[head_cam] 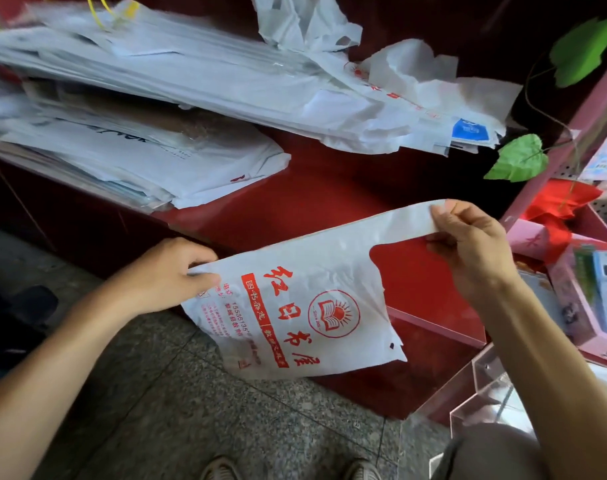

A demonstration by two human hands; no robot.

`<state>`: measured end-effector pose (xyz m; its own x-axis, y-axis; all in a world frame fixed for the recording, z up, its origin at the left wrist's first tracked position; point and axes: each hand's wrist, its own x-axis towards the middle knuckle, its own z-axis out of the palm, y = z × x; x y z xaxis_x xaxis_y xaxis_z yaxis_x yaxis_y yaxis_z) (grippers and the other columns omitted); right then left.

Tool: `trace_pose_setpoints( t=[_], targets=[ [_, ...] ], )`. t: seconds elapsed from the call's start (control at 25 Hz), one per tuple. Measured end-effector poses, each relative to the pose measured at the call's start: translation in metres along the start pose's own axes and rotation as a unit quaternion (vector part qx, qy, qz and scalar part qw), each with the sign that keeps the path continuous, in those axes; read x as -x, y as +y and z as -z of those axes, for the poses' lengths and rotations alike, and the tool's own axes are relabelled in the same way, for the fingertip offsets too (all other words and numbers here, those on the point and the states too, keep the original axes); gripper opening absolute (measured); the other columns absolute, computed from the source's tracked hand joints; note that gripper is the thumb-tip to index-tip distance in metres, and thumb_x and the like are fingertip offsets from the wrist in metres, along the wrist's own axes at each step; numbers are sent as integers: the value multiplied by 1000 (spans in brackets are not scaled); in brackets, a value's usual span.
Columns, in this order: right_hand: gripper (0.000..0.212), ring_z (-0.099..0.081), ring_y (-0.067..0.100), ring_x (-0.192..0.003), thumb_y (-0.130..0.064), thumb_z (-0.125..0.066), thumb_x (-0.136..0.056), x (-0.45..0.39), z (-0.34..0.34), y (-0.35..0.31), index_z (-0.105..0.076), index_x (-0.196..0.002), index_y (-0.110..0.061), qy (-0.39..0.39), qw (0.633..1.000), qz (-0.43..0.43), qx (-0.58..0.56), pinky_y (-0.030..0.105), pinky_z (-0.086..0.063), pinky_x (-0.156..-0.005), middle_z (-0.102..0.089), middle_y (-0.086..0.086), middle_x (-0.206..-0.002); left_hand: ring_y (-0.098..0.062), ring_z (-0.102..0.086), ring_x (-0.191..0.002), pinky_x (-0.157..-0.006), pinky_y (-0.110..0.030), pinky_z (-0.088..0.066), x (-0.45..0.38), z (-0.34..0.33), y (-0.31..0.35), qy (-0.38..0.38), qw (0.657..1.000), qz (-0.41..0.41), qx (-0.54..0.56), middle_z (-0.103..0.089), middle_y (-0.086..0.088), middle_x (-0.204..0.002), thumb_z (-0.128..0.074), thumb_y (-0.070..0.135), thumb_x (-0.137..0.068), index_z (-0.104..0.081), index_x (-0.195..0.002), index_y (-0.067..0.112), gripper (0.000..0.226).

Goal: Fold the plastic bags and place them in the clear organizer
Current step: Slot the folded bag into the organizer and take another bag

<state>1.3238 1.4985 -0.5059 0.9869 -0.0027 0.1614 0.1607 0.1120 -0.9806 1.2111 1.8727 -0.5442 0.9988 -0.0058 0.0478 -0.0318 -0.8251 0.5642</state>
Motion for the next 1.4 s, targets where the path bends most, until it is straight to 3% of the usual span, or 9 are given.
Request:
trace_pose_setpoints(
  t=[0.2, 0.44, 0.56, 0.64, 0.84, 0.96, 1.08, 1.2, 1.4],
  targets=[
    [8, -61, 16, -53, -6, -65, -89, 28, -37, -9, -63, -91, -14, -130, 991, 2, -24, 25, -50, -52, -66, 4, -67, -8, -71, -85, -77, -16, -51, -1, -33, 41, -88, 983, -11, 158, -76, 8, -90, -86, 19, -74, -65, -114, 32, 47],
    [13, -65, 18, -54, -13, -68, -82, 46, -60, -15, -62, -94, -10, -220, 974, -9, -50, 27, -50, -49, -66, 4, -63, -36, -67, -98, -88, -54, -51, -12, -71, 82, -70, 970, -89, 216, -73, -14, -94, -73, 39, -79, -71, -90, 6, 35],
    [3, -67, 24, -64, -13, -62, -93, 43, -48, -16, -61, -92, -10, -214, 977, 13, 7, 29, -52, -56, -69, 7, -71, -33, -68, -101, -91, -49, -52, -15, -70, 91, -47, 948, -61, 310, -75, -11, -101, -69, 32, -81, -71, -100, 6, 33],
    [18, -64, 21, -66, -21, -60, -97, 37, -28, -12, -62, -87, -6, -206, 973, 28, 98, 28, -51, -60, -70, 10, -76, -29, -69, -102, -88, -35, -53, -17, -64, 91, -28, 922, -39, 384, -74, -14, -105, -65, 26, -82, -69, -106, 3, 34],
    [44, -63, 18, -78, -53, -60, -86, 29, 8, 1, -73, -89, -12, -305, 912, -30, 273, 35, -47, -75, -72, 14, -90, -32, -57, -93, -75, -35, -45, -16, -40, 86, 31, 868, -22, 495, -62, -30, -104, -81, 38, -70, -52, -108, -13, 69],
    [32, -68, 15, -96, -46, -68, -81, 32, 12, 2, -71, -104, -23, -399, 864, -72, 299, 25, -51, -81, -73, -1, -102, -31, -54, -101, -94, -49, -40, -13, -33, 91, 51, 863, -19, 502, -60, -29, -110, -78, 37, -74, -47, -110, -16, 71],
    [21, -67, 10, -86, -24, -73, -85, 34, 13, 6, -70, -105, -18, -443, 845, -124, 274, 20, -51, -72, -73, -5, -94, -29, -53, -105, -100, -51, -36, -14, -31, 91, 56, 865, -15, 498, -60, -27, -113, -69, 27, -84, -47, -110, -16, 55],
    [9, -65, 11, -71, -13, -70, -89, 33, 15, 9, -71, -94, -6, -416, 861, -140, 256, 25, -51, -65, -70, 0, -78, -29, -51, -103, -94, -49, -34, -12, -29, 88, 50, 873, -11, 485, -57, -19, -110, -70, 34, -82, -45, -108, -15, 61],
    [30, -63, 21, -68, -31, -64, -94, 21, 29, 7, -69, -94, -1, -244, 945, -120, 183, 29, -53, -51, -67, 11, -80, -30, -62, -101, -87, -40, -45, -14, -30, 81, 89, 860, 35, 502, -63, -29, -118, -56, 17, -93, -56, -116, -7, 34]
  ],
)
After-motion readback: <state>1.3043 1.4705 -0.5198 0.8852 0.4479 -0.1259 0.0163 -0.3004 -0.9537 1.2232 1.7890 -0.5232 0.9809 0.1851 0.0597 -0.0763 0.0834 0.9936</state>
